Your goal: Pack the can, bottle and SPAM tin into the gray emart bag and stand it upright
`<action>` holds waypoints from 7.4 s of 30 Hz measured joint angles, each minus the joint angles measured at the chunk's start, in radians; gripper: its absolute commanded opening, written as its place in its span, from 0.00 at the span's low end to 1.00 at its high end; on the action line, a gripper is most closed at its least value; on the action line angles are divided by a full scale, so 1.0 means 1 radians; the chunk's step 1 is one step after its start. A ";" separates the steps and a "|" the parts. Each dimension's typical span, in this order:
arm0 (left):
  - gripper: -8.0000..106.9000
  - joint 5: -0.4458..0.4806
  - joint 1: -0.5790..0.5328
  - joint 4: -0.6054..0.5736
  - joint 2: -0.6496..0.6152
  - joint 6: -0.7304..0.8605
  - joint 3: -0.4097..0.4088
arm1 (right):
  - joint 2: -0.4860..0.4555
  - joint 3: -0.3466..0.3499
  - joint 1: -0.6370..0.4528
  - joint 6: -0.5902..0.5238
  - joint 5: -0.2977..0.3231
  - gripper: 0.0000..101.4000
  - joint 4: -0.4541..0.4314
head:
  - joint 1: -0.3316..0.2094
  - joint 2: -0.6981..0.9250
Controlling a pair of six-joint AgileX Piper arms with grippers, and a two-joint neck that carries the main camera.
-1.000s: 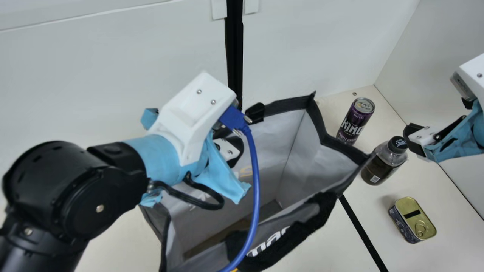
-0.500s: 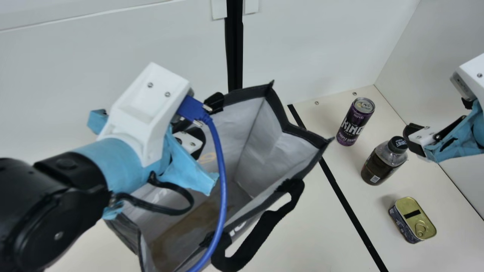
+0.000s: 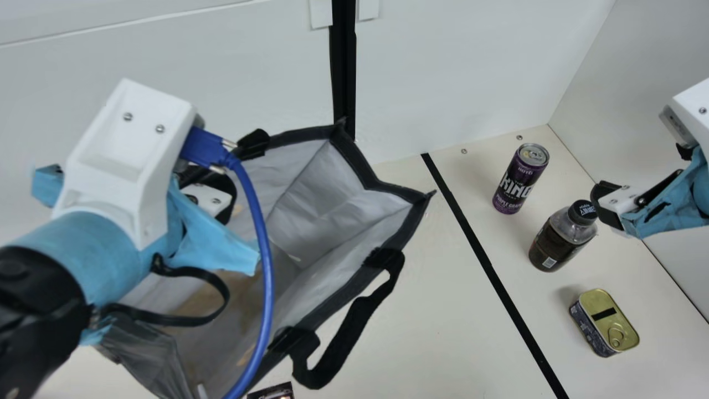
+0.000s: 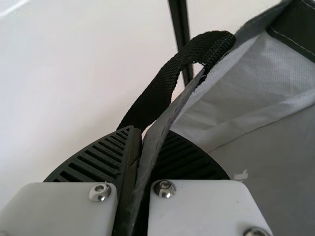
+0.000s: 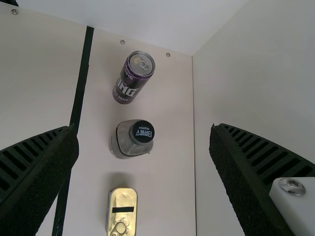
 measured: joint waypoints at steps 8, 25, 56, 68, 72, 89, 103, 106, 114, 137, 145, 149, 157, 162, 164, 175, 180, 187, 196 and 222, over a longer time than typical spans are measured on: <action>0.00 0.000 -0.040 0.162 -0.042 -0.090 0.061 | 0.000 0.000 0.000 0.000 0.000 0.94 0.000 | 0.000 0.000; 0.00 0.000 -0.143 0.614 -0.136 -0.402 0.336 | 0.000 0.000 0.000 0.000 0.000 0.94 0.000 | 0.000 0.000; 0.00 -0.002 -0.154 1.098 -0.144 -0.798 0.786 | 0.000 0.000 0.000 0.000 0.000 0.94 0.000 | 0.000 -0.002; 0.00 0.000 -0.172 1.084 -0.109 -0.880 0.837 | 0.000 0.000 0.000 0.000 0.000 0.94 0.000 | 0.000 0.000; 0.00 0.000 -0.195 1.039 -0.098 -0.899 0.838 | 0.000 0.000 0.000 0.000 0.000 0.94 0.000 | 0.000 0.000; 0.00 0.001 -0.293 0.744 -0.101 -0.948 0.793 | 0.000 0.000 0.000 0.000 0.000 0.94 0.000 | 0.000 0.000; 0.00 -0.131 -0.192 0.515 -0.146 -0.890 0.799 | 0.000 0.000 0.000 0.000 0.000 0.94 0.000 | 0.000 -0.002; 0.00 -0.173 -0.155 0.467 -0.156 -0.869 0.809 | 0.000 0.000 0.000 0.000 0.000 0.94 0.000 | 0.000 -0.002; 0.00 -0.281 -0.052 0.311 -0.178 -0.791 0.827 | 0.000 0.000 0.000 0.000 0.000 0.94 0.000 | 0.000 -0.002; 0.00 -0.455 0.225 -0.286 -0.230 -0.369 0.857 | 0.000 0.000 0.000 0.000 0.000 0.94 0.000 | 0.000 -0.002; 0.00 -0.442 0.293 -0.496 -0.231 -0.206 0.853 | 0.000 0.000 0.000 0.000 0.000 0.94 0.000 | 0.000 0.000; 0.00 -0.432 0.325 -0.584 -0.231 -0.133 0.851 | 0.000 0.000 0.000 0.000 0.000 0.94 0.000 | 0.000 -0.002; 0.00 -0.407 0.375 -0.717 -0.220 -0.014 0.850 | 0.000 0.000 0.000 0.000 0.000 0.94 0.000 | 0.000 -0.002; 0.00 -0.393 0.401 -0.765 -0.214 0.036 0.850 | 0.000 0.000 0.000 0.000 0.000 0.94 0.000 | 0.000 -0.002; 0.00 -0.391 0.408 -0.781 -0.213 0.051 0.850 | 0.000 0.000 0.000 0.000 0.000 0.94 0.000 | 0.000 0.000; 0.00 -0.381 0.441 -0.817 -0.207 0.103 0.851 | 0.000 0.000 0.000 0.000 0.000 0.94 0.000 | 0.000 0.000; 0.00 -0.386 0.445 -0.811 -0.203 0.103 0.851 | 0.000 0.000 0.000 0.000 0.000 0.94 0.000 | 0.000 -0.002; 0.00 -0.401 0.445 -0.784 -0.203 0.083 0.851 | 0.000 0.000 0.000 0.000 0.000 0.94 0.000 | 0.000 0.000; 0.00 -0.401 0.445 -0.784 -0.203 0.083 0.851 | 0.000 0.000 0.000 0.000 0.000 0.94 0.000 | 0.000 0.000; 0.00 -0.401 0.445 -0.784 -0.203 0.083 0.851 | 0.000 0.000 0.000 0.000 0.000 0.94 0.000 | 0.000 -0.002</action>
